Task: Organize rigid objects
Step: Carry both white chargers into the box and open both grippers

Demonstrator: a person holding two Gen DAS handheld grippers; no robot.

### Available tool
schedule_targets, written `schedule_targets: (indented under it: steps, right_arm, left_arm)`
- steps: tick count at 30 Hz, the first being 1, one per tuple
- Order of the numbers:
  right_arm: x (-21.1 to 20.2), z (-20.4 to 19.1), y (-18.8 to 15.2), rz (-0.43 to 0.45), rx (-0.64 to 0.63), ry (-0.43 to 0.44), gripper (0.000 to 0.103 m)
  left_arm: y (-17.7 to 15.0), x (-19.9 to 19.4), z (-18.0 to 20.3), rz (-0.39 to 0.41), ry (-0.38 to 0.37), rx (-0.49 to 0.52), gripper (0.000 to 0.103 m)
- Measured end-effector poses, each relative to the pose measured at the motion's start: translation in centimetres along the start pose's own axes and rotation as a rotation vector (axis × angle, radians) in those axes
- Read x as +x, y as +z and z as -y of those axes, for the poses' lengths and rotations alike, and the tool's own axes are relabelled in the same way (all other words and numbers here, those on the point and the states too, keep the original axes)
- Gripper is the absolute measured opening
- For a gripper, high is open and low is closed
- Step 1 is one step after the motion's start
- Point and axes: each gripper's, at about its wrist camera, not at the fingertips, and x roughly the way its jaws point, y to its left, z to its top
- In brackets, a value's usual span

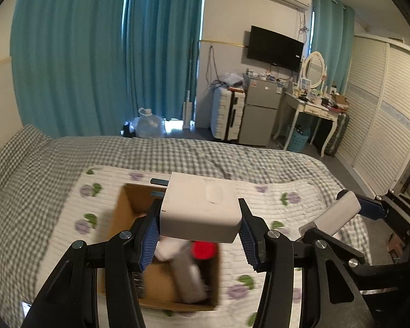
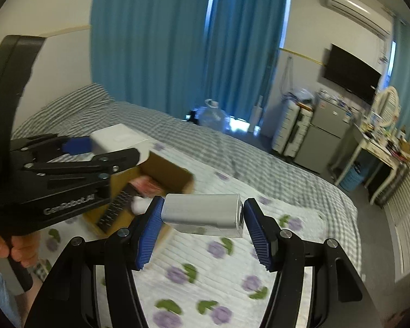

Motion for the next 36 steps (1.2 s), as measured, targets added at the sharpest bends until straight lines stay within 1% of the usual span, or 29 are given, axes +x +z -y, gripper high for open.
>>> schedule_targets:
  steps: [4, 10, 16, 20, 22, 25, 27, 29, 32, 34, 36]
  right_arm:
    - [2.6, -2.8, 0.8, -0.004, -0.024, 0.045, 0.059]
    - [9.1, -5.5, 1.1, -0.048, -0.013, 0.096, 0.059]
    - [14.2, -6.6, 0.8, -0.089, -0.002, 0.115, 0.059]
    - [17.1, -6.9, 0.9, -0.11, 0.009, 0.12, 0.059]
    - [18.3, -6.9, 1.0, -0.116, 0.008, 0.118, 0.059]
    - [19.9, -7.0, 0.9, -0.131, 0.011, 0.114, 0.059]
    - [20.9, -7.1, 0.8, -0.138, 0.016, 0.109, 0.059]
    - [21.6, -7.1, 0.7, -0.148, 0.02, 0.104, 0.059]
    - [22.2, -7.1, 0.5, -0.155, 0.02, 0.092, 0.059]
    - [22.3, -7.0, 0.4, -0.159, 0.027, 0.094, 0.059]
    - [22.4, -7.1, 0.3, -0.162, 0.019, 0.086, 0.059]
  left_arm:
    - [-1.2, 1.5, -3.7, -0.004, 0.026, 0.003, 0.053]
    - [-3.6, 5.6, -8.3, -0.041, 0.033, -0.034, 0.053]
    - [-6.4, 9.2, -10.9, -0.103, -0.005, -0.054, 0.053]
    - [-7.3, 10.7, -10.9, -0.14, 0.008, -0.036, 0.053]
    - [-7.4, 11.1, -10.7, -0.143, 0.011, -0.02, 0.053]
    - [-7.5, 11.3, -10.7, -0.151, -0.016, -0.03, 0.053]
    - [-7.5, 11.2, -10.3, -0.151, -0.014, -0.011, 0.053]
    - [-7.6, 11.2, -9.8, -0.154, -0.005, 0.01, 0.053]
    - [-7.6, 11.0, -9.2, -0.164, -0.059, 0.01, 0.052]
    - [-7.6, 11.0, -8.7, -0.164, -0.063, 0.035, 0.052]
    - [-7.8, 11.3, -8.2, -0.165, -0.044, 0.052, 0.051]
